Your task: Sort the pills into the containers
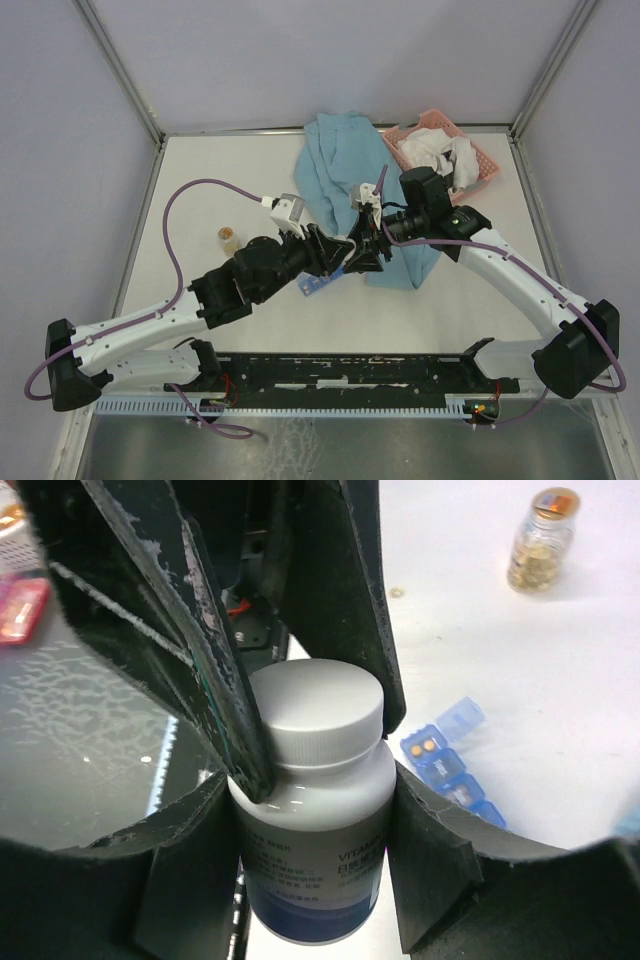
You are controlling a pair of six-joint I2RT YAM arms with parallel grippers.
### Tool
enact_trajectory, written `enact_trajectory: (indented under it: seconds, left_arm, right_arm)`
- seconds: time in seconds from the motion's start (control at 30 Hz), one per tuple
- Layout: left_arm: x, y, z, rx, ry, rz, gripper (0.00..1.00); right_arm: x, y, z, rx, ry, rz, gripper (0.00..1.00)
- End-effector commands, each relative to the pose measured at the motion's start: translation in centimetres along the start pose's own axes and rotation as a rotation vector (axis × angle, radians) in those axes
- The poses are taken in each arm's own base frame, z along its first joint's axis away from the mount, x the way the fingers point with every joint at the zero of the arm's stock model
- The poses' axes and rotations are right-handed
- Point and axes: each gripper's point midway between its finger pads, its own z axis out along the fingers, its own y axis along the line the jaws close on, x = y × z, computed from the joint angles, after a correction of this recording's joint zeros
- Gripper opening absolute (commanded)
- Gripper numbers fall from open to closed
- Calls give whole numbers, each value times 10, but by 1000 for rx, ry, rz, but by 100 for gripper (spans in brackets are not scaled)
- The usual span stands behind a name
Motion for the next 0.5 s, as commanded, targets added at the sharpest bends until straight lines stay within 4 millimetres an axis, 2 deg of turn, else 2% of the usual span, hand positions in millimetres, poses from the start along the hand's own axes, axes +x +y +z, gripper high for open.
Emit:
enact_trajectory:
  seconds: [0.0, 0.2, 0.3, 0.4, 0.47]
  left_arm:
    - [4, -43, -20, 377, 4, 215, 28]
    - [9, -51, -21, 553, 30, 249, 39]
    - [5, -48, -16, 549, 19, 245, 56]
    - [-15, -40, -19, 485, -70, 214, 80]
    - [-35, -35, -33, 436, -168, 187, 96]
  right_arm:
    - [-40, 9, -1, -80, -124, -23, 9]
    - [-53, 21, 1, -173, -187, 48, 9]
    - [-55, 23, 0, -181, -193, 48, 8]
    - [-52, 20, -2, -146, -176, 19, 8]
    - [-48, 17, -2, -120, -153, -19, 8]
